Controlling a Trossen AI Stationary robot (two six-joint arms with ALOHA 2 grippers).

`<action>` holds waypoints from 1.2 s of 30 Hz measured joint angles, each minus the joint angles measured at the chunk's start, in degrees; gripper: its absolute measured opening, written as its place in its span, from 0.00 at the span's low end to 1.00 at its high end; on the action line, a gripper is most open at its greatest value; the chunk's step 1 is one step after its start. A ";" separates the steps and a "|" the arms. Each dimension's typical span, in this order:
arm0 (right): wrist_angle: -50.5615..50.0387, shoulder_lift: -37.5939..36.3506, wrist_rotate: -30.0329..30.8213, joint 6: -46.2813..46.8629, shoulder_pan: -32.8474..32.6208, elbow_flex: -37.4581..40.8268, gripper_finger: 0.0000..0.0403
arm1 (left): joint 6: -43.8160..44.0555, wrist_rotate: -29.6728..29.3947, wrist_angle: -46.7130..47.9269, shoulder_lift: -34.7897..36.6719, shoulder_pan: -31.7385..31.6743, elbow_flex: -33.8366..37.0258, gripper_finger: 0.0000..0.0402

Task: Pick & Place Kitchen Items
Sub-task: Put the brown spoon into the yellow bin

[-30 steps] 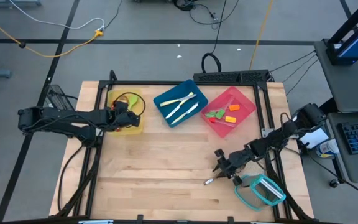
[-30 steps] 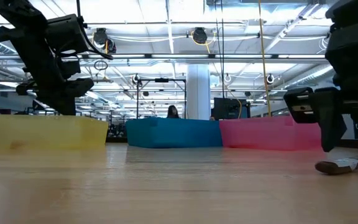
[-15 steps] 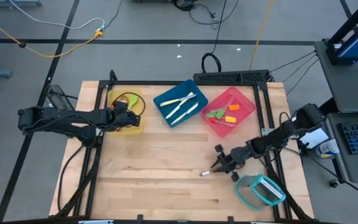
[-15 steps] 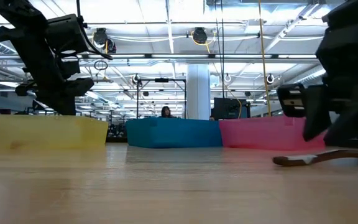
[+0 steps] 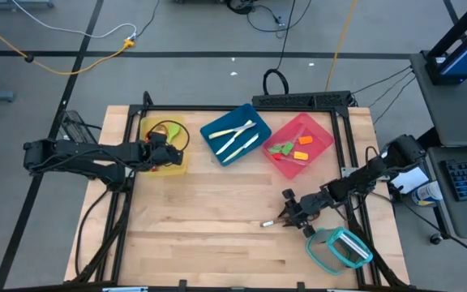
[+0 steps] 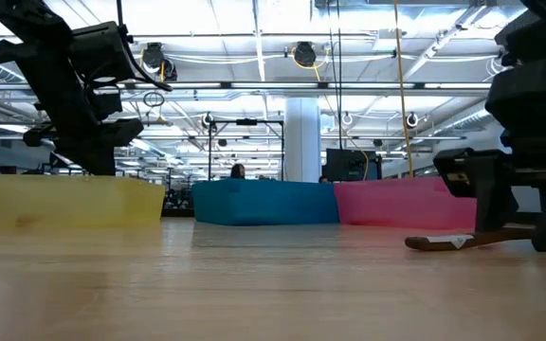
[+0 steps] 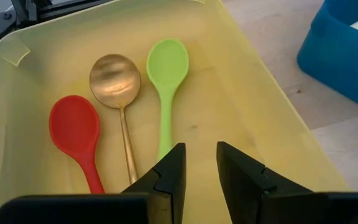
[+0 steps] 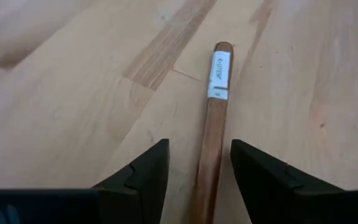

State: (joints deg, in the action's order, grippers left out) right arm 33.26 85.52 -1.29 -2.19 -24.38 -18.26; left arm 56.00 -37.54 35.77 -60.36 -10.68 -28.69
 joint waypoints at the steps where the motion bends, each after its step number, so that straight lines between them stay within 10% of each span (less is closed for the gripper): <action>1: -1.12 -0.07 0.69 0.05 -0.12 -0.09 0.42 | 0.00 0.00 0.00 0.00 0.00 0.00 0.23; 9: -0.55 -0.15 3.92 1.78 0.39 2.46 0.37 | 0.15 0.00 -0.07 -0.01 0.00 0.00 0.23; 17: 1.98 -0.13 4.05 0.78 0.39 4.70 0.12 | 1.38 0.61 -3.88 -0.01 0.35 0.00 0.23; 25: 16.03 0.02 12.24 -9.15 0.86 3.99 0.08 | -12.35 6.77 -26.29 -0.02 6.31 0.02 0.23; 36: 9.40 1.30 13.08 -13.97 8.05 -10.87 0.09 | -35.93 15.98 -61.40 -8.80 17.66 0.02 0.23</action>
State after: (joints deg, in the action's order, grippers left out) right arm 42.66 86.82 11.79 -16.16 -16.33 -29.14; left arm 20.07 -21.56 -25.63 -69.16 6.98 -28.67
